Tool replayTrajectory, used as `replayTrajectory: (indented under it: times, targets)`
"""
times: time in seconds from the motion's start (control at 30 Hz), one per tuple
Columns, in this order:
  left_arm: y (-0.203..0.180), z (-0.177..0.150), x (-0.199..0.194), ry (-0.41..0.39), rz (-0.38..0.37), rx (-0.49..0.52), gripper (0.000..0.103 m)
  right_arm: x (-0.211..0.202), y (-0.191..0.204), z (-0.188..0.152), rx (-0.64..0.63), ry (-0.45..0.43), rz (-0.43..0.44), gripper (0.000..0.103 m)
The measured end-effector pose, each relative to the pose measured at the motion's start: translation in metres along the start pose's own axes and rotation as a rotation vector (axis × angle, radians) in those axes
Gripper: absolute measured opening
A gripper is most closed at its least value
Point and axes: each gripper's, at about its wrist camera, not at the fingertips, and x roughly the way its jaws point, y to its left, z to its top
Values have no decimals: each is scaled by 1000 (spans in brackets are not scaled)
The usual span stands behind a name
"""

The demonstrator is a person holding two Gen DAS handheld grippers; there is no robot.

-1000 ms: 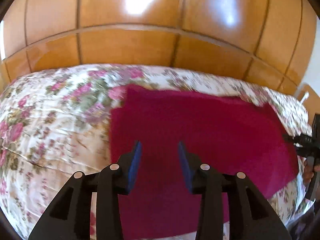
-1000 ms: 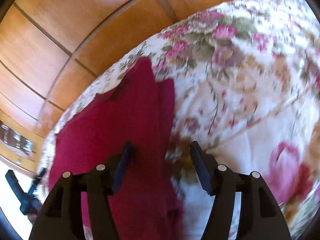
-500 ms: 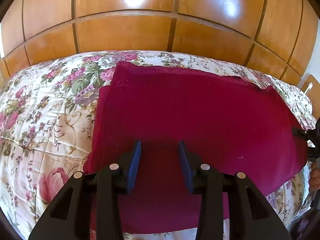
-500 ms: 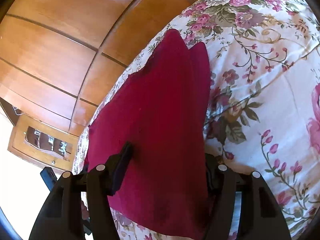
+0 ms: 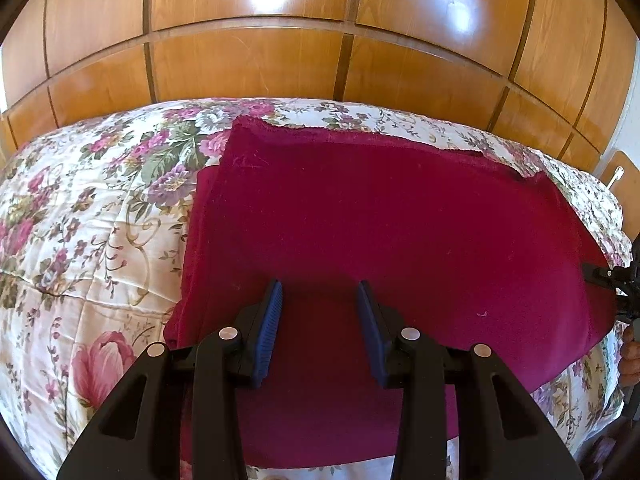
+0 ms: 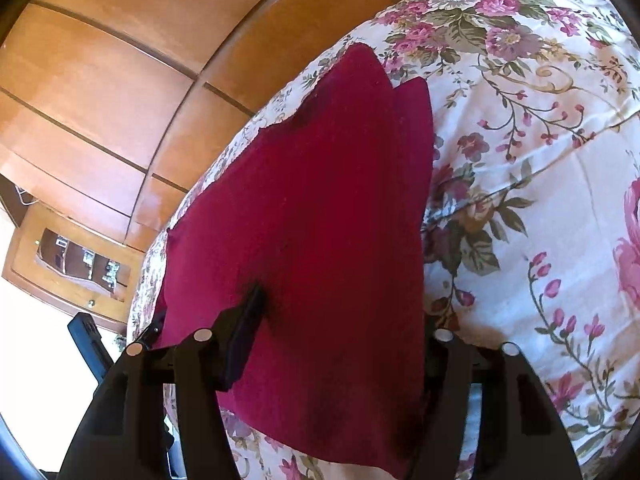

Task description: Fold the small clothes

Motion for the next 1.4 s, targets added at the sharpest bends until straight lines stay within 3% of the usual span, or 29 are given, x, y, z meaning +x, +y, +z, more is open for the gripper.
replayTrajectory:
  times: [0.1,0.2,0.47,0.6,0.7,0.87,1.07,1.23,1.4]
  targets:
    - [1,0,1,1,-3,3,38,1,5,-1,-17,11,-1,34]
    - [3,-1,2,1,-13,-2,38,1,17,0,-42,5,-27,30]
    - [24,4,-25,-25,-109,-91,38,-18,61,5,-119,-61,-31,27]
    - [33,-1,-41,-54,-122,-49,38,-21,90,9,-171,-81,-24,27]
    - [45,-9,-42,-25,-164,-68,30,-20,117,14,-215,-95,-40,26]
    - [62,-18,-36,28,-267,-138,30,-16,168,17,-310,-103,-24,26]
    - [76,-22,-27,50,-338,-229,30,19,234,2,-447,-63,-18,26]
    - [81,-21,-32,54,-360,-236,30,60,269,-18,-532,-3,-47,26]
    - [111,-17,-47,31,-379,-317,30,101,292,-51,-640,80,-85,27]
